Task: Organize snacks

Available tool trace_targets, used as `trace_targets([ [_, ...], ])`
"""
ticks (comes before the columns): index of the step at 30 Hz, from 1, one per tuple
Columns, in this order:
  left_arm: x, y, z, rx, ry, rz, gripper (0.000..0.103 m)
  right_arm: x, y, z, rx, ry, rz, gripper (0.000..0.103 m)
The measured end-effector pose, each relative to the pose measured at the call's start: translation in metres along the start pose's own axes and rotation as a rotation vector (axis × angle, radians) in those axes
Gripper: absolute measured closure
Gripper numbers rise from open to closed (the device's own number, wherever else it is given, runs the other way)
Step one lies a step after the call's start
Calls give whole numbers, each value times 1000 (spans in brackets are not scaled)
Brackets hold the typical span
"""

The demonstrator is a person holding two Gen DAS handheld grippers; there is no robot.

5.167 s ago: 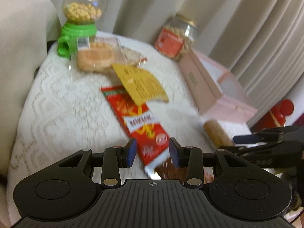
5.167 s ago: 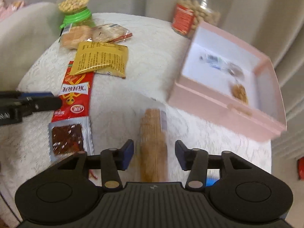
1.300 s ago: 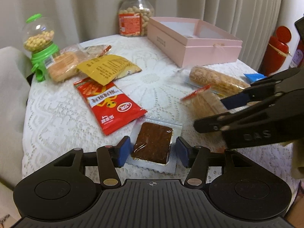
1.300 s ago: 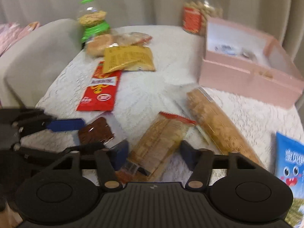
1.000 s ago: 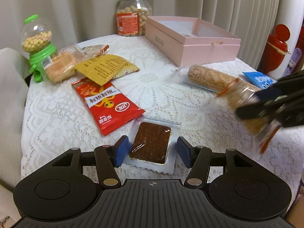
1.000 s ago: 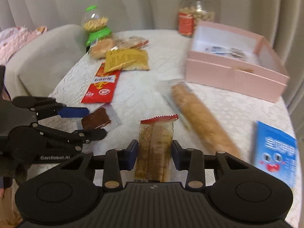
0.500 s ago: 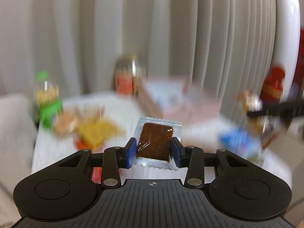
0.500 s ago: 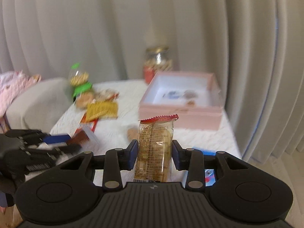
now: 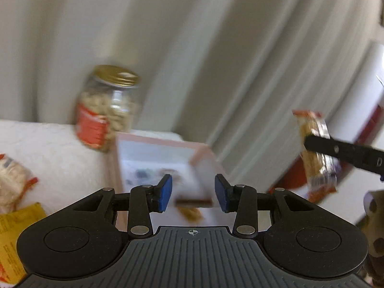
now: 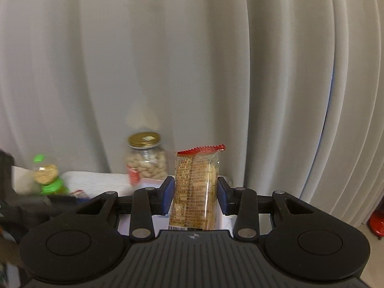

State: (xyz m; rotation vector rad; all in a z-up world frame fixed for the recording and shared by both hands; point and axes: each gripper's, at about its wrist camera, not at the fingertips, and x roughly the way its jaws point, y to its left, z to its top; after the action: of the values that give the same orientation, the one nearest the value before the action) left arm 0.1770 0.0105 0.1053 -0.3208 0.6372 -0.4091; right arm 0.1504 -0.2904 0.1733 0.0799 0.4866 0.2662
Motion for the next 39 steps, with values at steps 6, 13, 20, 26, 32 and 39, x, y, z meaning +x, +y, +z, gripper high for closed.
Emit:
trace_targets([
  [6,-42,60,7,-12,0,124,59,89,1,7,38,134,59,60],
  [13,-103,145,-21,-75,-112,431,59,171,36,7,15,244,8,45],
  [20,-116,181,-32,-168,-223,463,59,186,125,-8,-42,324,236,31],
  [26,-97,188,-31,-98,-143,481,59,210,230,-16,-166,383,386,30],
  [32,-107,191,-41,-91,-145,509,59,263,285,-28,-203,457,406,30],
  [39,-94,196,-54,-105,-114,474,57,304,286,-41,-118,568,382,30],
])
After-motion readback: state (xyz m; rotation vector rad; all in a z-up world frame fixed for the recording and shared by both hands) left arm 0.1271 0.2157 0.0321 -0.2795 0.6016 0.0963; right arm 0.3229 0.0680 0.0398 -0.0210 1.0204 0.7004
